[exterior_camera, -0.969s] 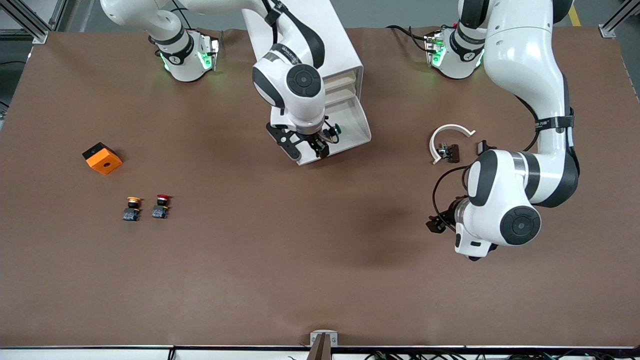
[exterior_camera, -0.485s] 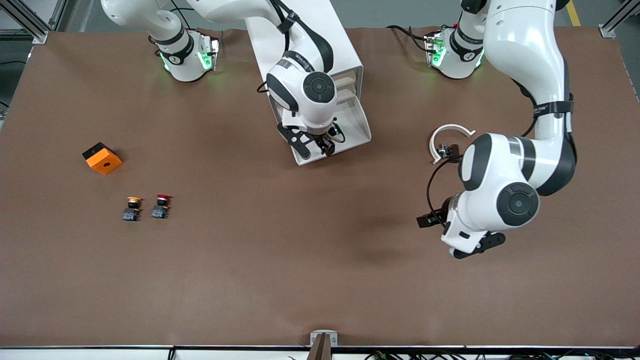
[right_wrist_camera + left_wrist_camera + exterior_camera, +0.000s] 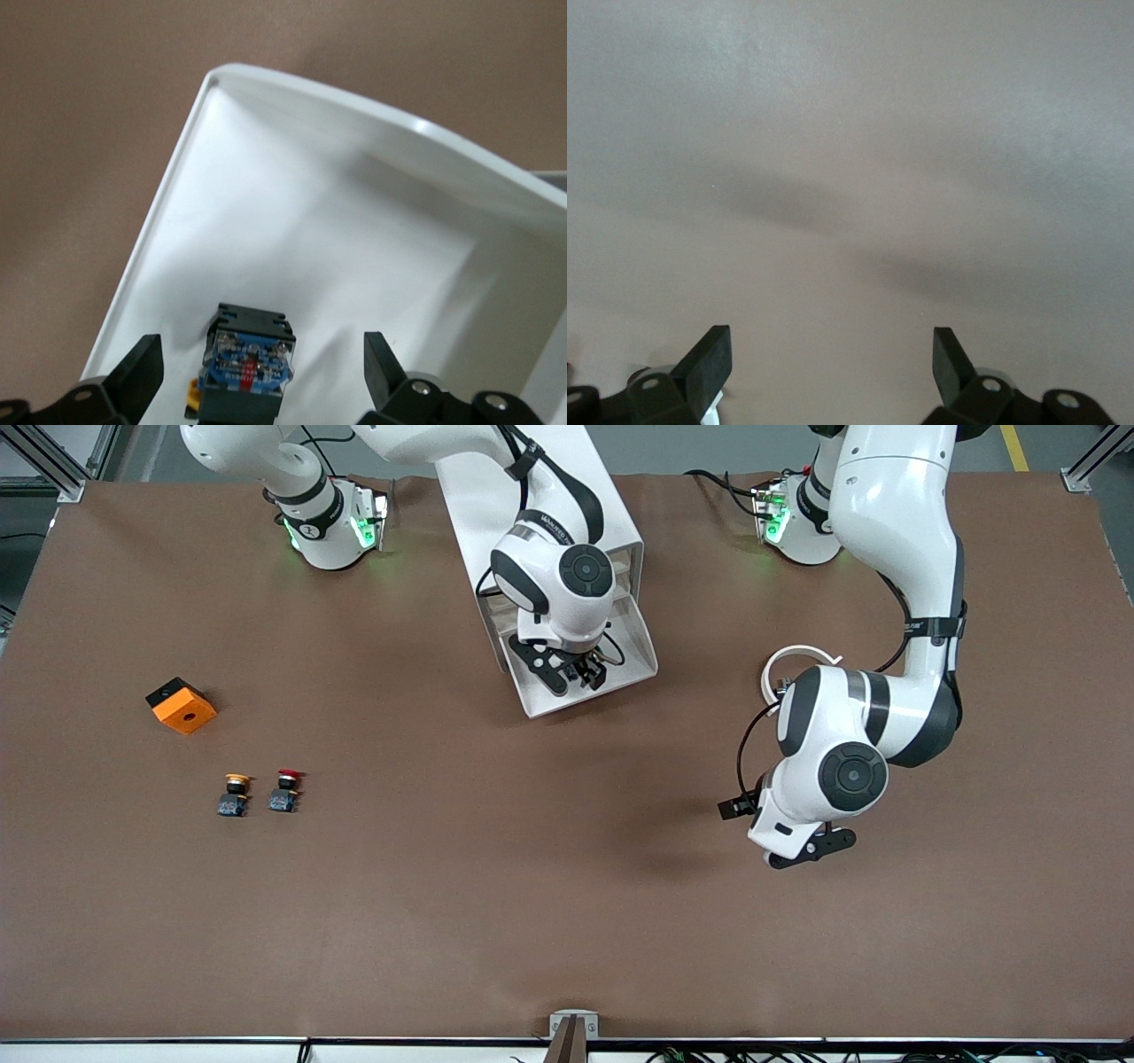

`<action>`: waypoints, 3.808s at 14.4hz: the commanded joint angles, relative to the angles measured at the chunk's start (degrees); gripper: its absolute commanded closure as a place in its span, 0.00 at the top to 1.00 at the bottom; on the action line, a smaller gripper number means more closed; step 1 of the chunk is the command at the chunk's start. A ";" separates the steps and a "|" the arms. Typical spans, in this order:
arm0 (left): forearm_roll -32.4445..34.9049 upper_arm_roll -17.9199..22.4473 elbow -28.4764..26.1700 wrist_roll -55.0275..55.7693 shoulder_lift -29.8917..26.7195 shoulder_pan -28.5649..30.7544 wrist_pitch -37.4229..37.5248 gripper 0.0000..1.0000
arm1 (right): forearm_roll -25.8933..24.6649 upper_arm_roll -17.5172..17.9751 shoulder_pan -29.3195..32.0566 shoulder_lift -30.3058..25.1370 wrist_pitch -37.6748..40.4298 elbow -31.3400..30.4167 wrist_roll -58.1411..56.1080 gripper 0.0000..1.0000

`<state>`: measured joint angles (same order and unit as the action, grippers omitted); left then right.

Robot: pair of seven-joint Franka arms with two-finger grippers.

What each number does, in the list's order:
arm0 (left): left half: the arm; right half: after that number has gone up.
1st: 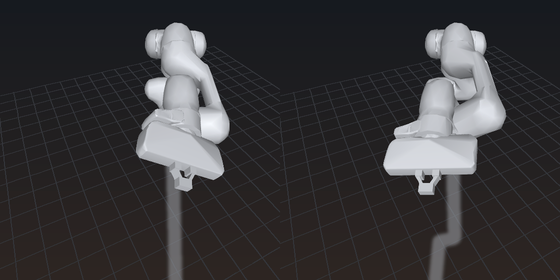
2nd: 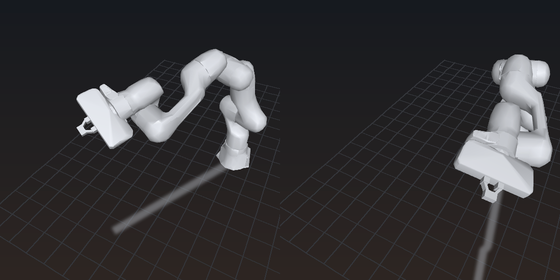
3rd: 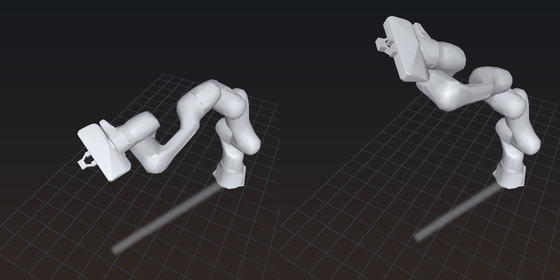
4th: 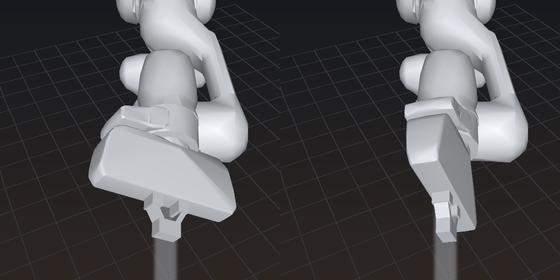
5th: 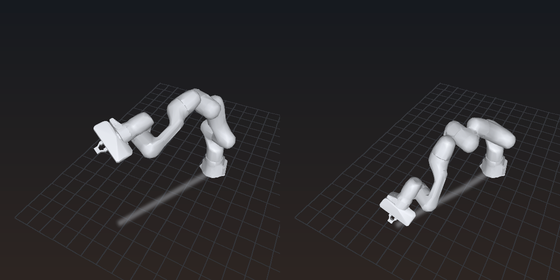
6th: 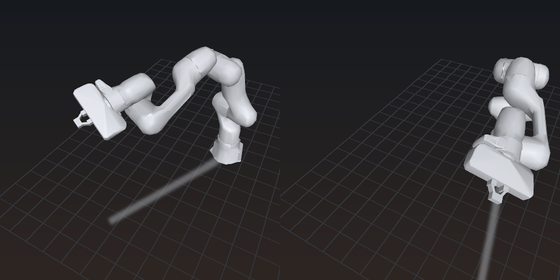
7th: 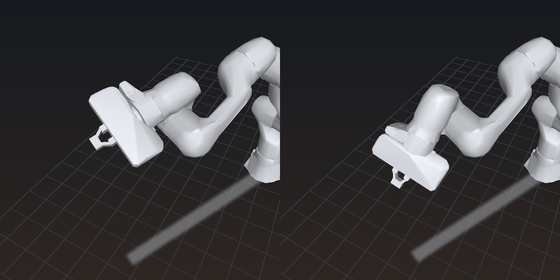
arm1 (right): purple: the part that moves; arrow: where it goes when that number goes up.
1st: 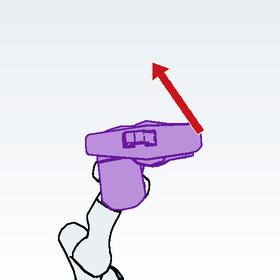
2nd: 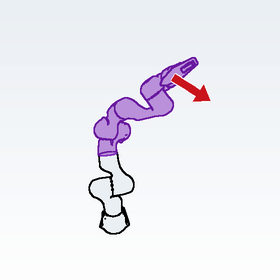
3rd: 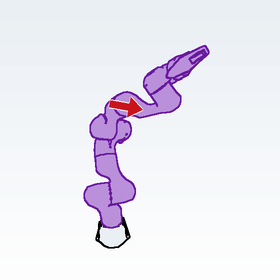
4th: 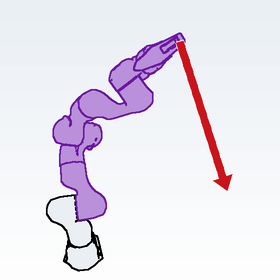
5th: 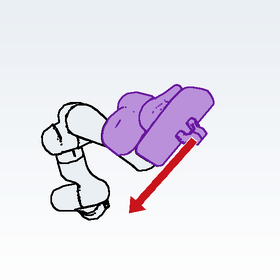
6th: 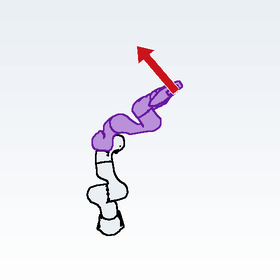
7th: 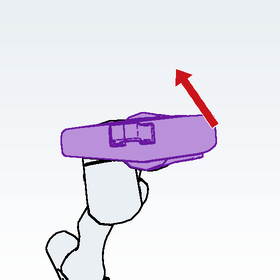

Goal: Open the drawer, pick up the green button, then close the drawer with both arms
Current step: 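Grasp the green button with the right gripper and lift it out, then carry the button toward the red button while the left gripper pushes the drawer, then set the button beside the red button while the left gripper shuts the drawer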

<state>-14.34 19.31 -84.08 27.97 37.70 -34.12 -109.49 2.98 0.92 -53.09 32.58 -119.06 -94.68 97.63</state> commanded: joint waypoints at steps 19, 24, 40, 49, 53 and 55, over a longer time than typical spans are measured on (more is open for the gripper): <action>0.19 -5.33 -6.52 0.94 -2.37 -3.67 -3.71 1.00 | 0.62 -0.92 17.21 -4.80 30.62 18.57 -26.12 0.13; -1.83 -10.26 -23.73 4.10 -10.28 -6.47 -18.54 1.00 | -0.34 -1.09 29.08 -7.44 35.74 15.33 -55.66 0.13; -3.32 -20.45 -25.87 19.57 -7.29 -14.83 -23.32 1.00 | -4.91 -1.18 44.66 -11.23 1.03 -10.52 -92.36 0.14; -4.21 -26.69 -26.13 22.83 -6.07 -14.92 -23.14 1.00 | -4.91 -1.18 44.30 -8.24 -15.85 -20.45 -92.36 0.14; -5.35 -28.01 -26.04 23.09 -5.45 -14.92 -23.14 1.00 | -4.91 -1.18 44.92 -4.82 -19.72 -20.54 -92.36 0.14; -5.70 -28.10 -25.96 23.18 -5.36 -15.01 -23.14 1.00 | -4.91 -1.18 45.36 -3.41 -21.99 -20.54 -92.36 0.14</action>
<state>-18.73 -7.55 -109.93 50.66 32.04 -49.16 -132.56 -1.32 -0.77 -8.90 28.12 -139.00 -115.15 5.60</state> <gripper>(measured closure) 0.000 0.586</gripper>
